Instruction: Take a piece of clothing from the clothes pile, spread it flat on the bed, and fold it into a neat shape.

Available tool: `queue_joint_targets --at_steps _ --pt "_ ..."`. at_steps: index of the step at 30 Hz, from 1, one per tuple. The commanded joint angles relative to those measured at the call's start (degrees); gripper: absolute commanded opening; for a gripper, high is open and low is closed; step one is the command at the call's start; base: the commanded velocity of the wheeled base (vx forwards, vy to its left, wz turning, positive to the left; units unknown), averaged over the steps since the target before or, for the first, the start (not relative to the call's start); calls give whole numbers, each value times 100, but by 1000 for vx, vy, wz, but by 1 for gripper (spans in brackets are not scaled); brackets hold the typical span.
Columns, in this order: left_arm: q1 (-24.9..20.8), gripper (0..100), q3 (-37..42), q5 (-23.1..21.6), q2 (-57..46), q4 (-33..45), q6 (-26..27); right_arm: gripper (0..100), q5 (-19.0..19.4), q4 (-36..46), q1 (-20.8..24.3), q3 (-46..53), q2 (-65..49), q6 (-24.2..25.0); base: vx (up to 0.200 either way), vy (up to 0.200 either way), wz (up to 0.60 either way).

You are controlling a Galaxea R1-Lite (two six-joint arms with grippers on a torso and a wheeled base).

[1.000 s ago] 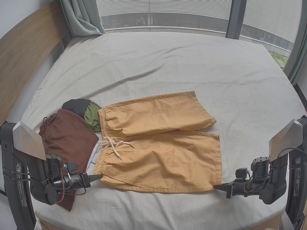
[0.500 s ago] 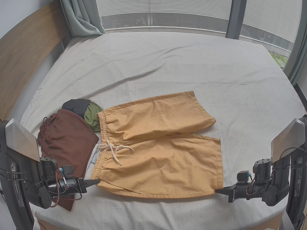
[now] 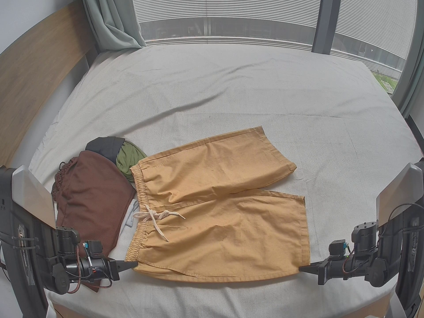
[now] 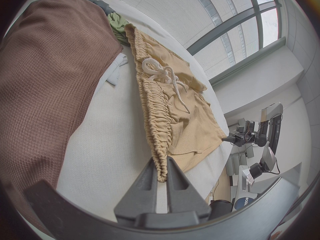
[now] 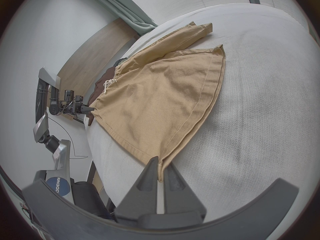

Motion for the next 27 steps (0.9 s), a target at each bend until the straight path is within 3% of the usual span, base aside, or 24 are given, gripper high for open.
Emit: queue_joint_targets --at_steps 1,8,15,27 --pt "87 0 86 -1 122 1 104 0 9 -3 10 30 -47 0 0 0 0" --pt "201 0 86 -89 333 -8 588 0 18 -3 10 39 -64 -9 0 0 0" --pt "149 0 -257 -247 184 -17 553 0 299 -3 10 -119 -328 53 0 0 0" --pt "-98 0 -512 -309 -528 -17 -353 0 554 -3 81 -304 -978 325 0 0 0"
